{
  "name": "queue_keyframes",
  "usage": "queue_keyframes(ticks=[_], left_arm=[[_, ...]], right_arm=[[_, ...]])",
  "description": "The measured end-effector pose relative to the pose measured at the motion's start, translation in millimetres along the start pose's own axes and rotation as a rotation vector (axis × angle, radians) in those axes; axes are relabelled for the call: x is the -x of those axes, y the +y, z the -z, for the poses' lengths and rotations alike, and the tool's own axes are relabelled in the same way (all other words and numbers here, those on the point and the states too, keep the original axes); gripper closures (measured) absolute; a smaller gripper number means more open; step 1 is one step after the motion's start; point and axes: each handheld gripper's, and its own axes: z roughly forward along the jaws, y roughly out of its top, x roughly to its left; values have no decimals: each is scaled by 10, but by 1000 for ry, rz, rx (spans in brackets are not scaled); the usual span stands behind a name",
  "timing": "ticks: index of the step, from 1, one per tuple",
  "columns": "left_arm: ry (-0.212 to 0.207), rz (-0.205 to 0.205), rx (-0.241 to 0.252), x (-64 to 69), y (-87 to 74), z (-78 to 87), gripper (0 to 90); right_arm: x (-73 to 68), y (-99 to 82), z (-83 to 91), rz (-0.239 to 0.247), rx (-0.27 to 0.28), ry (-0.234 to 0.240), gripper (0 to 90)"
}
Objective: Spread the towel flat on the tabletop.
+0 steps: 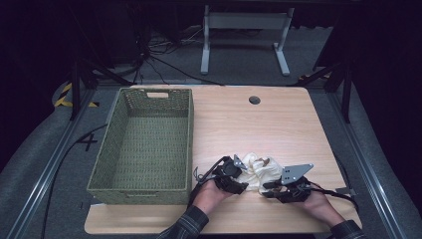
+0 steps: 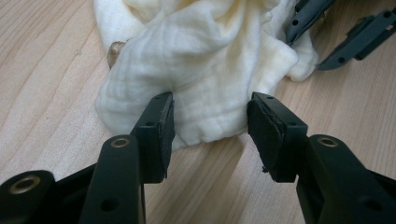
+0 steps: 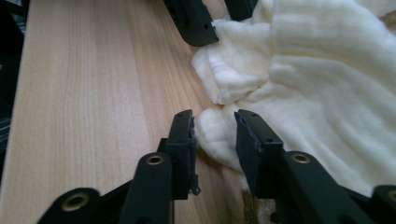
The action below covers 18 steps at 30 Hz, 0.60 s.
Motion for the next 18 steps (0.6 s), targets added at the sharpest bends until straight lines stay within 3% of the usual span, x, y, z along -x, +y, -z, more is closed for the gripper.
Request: queue_keyframes(ticks=[4, 7, 14, 18], left_arm=[[-7, 4, 3, -5, -7, -2, 514], [-12, 7, 5, -22, -8, -2, 516], [-29, 23, 11, -44, -19, 2, 518], [-35, 28, 14, -54, -18, 0, 518]], right_arm=[[16, 2, 3, -2, -6, -8, 843], [33, 8, 36, -21, -5, -5, 853], [113, 65, 268, -48, 81, -17, 857], [170, 77, 403, -59, 123, -55, 858]])
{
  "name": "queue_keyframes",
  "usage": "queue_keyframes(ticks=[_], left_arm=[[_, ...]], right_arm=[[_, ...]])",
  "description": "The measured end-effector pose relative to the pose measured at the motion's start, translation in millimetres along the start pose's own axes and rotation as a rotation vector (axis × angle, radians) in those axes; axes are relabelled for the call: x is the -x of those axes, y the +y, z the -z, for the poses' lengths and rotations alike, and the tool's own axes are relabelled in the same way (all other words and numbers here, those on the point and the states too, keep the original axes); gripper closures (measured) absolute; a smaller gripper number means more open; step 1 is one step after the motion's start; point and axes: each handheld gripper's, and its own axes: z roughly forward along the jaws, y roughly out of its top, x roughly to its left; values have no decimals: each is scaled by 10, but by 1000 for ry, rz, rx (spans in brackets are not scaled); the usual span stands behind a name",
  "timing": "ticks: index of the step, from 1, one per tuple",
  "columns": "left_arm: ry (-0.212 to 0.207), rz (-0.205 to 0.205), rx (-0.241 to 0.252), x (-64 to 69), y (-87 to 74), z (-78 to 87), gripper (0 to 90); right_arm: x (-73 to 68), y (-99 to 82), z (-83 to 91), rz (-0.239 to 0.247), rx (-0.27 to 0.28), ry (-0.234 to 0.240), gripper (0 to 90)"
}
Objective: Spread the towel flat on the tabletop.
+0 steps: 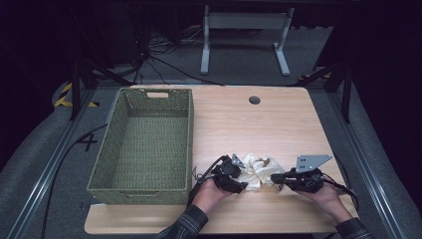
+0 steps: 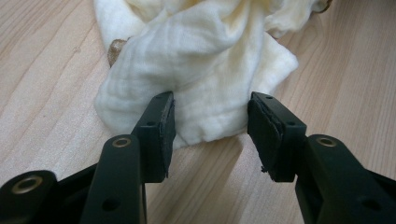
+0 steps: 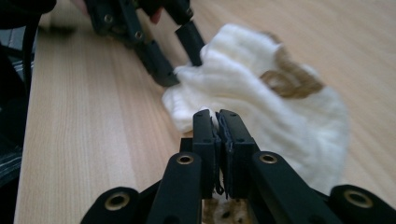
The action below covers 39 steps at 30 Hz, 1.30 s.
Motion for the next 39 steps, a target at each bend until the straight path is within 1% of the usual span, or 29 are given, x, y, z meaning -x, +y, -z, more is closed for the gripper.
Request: queue_keyframes(ticks=[2, 5, 6, 9, 11, 13, 15, 22, 25, 28, 30, 32, 33, 35, 36, 37, 39], left_arm=[[-1, -1, -3, -3, 2, 1, 520], [-4, -1, -2, -6, -2, 2, 521], [-9, 6, 3, -8, -4, 2, 520], [-15, 12, -2, -17, -1, 5, 520], [-15, 13, -4, -16, 2, 4, 520], [-17, 12, -4, -19, 0, 6, 520], [-19, 12, 3, -22, -5, 3, 520], [-17, 10, -5, -22, 1, 7, 521], [-20, 9, 0, -24, -5, 5, 522], [-17, 10, -12, -24, -1, 11, 523], [-16, 12, -13, -23, 1, 11, 523], [-17, 11, -13, -24, 0, 12, 522], [-17, 11, -13, -24, 0, 12, 522], [-21, 7, -15, -27, -2, 16, 517], [-19, 7, -24, -24, 0, 26, 517], [-9, 8, -21, -11, 3, 30, 508], [-5, 2, -15, 17, 15, 48, 501]], right_arm=[[43, 17, 50, -6, 18, -18, 858], [133, 28, 105, -11, 17, -53, 858], [164, 31, 124, -14, 18, -66, 859], [273, 27, 184, -32, 24, -107, 859], [326, 14, 202, -46, 27, -123, 859], [424, -13, 236, -67, 29, -144, 859], [477, -28, 255, -77, 26, -159, 859], [727, -151, 348, -135, 14, -232, 859], [795, -199, 368, -154, 3, -250, 859], [858, -277, 419, -183, -9, -279, 860], [884, -318, 434, -198, -20, -296, 861], [913, -353, 434, -214, -42, -311, 860], [919, -362, 431, -219, -43, -308, 855], [902, -351, 441, -220, -30, -301, 780], [902, -351, 441, -220, -30, -301, 780], [870, -330, 456, -215, -16, -300, 744], [782, -295, 492, -206, 8, -279, 713]])
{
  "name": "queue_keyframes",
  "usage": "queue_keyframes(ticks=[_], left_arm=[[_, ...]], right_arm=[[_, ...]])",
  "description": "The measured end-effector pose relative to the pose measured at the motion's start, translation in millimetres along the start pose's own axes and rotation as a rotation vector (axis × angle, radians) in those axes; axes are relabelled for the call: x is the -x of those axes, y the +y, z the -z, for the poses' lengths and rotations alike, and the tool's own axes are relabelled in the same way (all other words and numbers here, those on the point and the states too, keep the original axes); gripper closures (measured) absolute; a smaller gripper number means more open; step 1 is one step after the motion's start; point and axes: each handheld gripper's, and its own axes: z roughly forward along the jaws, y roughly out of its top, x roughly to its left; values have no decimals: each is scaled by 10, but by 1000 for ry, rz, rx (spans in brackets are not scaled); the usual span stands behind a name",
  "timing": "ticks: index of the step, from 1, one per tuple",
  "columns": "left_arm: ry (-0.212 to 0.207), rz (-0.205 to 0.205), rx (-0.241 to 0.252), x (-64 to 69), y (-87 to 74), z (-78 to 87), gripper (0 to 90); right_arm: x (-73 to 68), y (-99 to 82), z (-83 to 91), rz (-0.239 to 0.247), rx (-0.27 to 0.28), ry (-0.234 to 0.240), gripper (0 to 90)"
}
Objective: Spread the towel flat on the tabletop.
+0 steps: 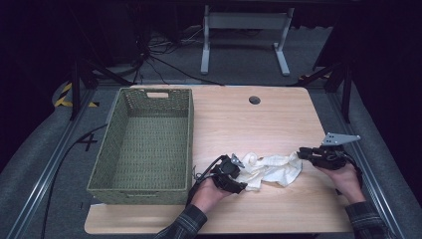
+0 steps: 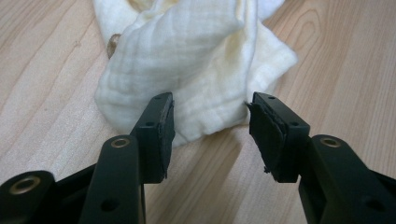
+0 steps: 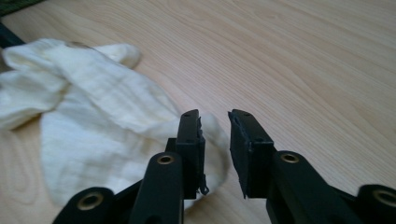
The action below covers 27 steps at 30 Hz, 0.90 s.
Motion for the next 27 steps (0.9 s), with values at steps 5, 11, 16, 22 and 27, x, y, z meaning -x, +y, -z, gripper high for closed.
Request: queue_keyframes(ticks=[5, 11, 16, 22, 27], left_arm=[[6, -25, 41, 100, 51, 74, 503], [36, -74, 18, 198, 94, -6, 527], [67, -83, -19, 179, 94, -102, 636], [54, -76, -24, 145, 118, -60, 850], [47, -66, 40, 158, 165, 98, 863]], right_arm=[[-217, -20, 55, 34, -2, 74, 690], [-514, -78, -80, 88, -65, 157, 648], [-655, -102, -223, 116, -112, 207, 596], [-707, -105, -346, 157, -164, 197, 804], [-661, -86, -277, 159, -150, 180, 877]])
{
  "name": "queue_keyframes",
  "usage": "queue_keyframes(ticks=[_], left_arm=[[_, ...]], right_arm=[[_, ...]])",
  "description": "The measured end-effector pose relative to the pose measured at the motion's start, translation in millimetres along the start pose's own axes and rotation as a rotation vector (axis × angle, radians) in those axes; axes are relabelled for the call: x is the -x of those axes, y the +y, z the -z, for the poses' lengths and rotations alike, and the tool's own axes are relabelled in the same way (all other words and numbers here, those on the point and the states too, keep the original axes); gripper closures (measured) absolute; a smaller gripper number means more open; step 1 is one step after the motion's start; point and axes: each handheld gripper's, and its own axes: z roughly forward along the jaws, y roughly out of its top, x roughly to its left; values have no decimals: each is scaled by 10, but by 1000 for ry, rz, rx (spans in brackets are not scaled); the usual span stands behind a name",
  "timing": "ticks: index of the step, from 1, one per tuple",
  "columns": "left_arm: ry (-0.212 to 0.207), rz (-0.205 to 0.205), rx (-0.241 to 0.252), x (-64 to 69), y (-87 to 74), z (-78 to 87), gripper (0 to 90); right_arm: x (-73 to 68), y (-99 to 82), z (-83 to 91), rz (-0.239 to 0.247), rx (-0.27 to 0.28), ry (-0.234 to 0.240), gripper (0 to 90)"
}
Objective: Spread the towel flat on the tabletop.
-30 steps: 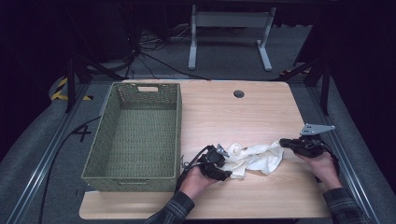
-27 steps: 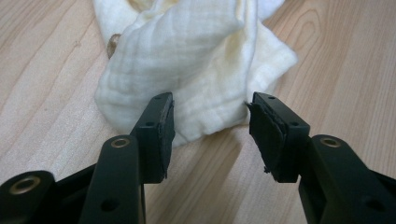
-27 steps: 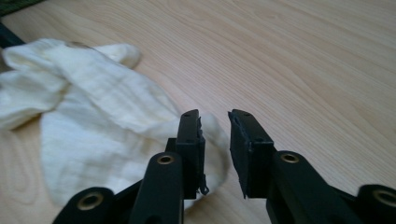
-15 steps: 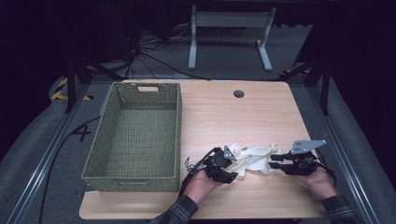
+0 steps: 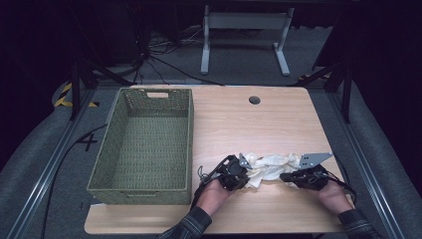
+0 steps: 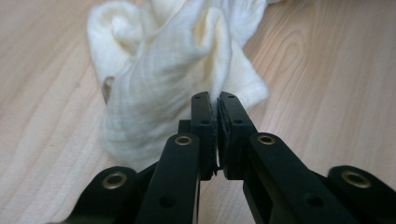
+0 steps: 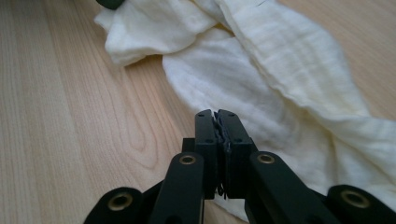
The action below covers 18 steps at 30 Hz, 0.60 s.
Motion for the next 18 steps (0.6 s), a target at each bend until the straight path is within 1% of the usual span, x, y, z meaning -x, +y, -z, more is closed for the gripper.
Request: queue_keyframes(ticks=[1, 3, 5, 6, 7, 9, 11, 12, 13, 14, 15, 16, 18], left_arm=[[10, 5, 21, -1, 15, 40, 863], [12, 18, 63, -20, 51, 132, 864], [20, 26, 89, -49, 76, 191, 864], [20, 26, 89, -49, 76, 191, 864], [34, 40, 113, -90, 106, 255, 864], [55, 56, 132, -134, 136, 315, 864], [72, 69, 139, -174, 157, 362, 864], [86, 72, 150, -205, 167, 377, 864], [101, 83, 152, -235, 176, 389, 864], [125, 97, 159, -276, 181, 390, 864], [143, 113, 156, -304, 183, 385, 864], [152, 119, 149, -325, 182, 378, 864], [199, 135, 124, -364, 172, 337, 864]], right_arm=[[13, -5, 41, -4, 11, -4, 879], [33, -20, 108, -10, 25, -15, 879], [65, -31, 183, -17, 43, -30, 879], [85, -33, 224, -22, 50, -36, 879], [113, -40, 275, -31, 61, -46, 880], [152, -52, 345, -43, 84, -56, 880], [188, -68, 430, -53, 98, -74, 880], [203, -79, 457, -61, 104, -81, 881], [228, -96, 488, -64, 112, -90, 881], [249, -116, 519, -72, 111, -102, 881], [280, -144, 550, -78, 112, -116, 882], [305, -166, 571, -87, 110, -127, 882], [358, -205, 602, -96, 100, -148, 884]])
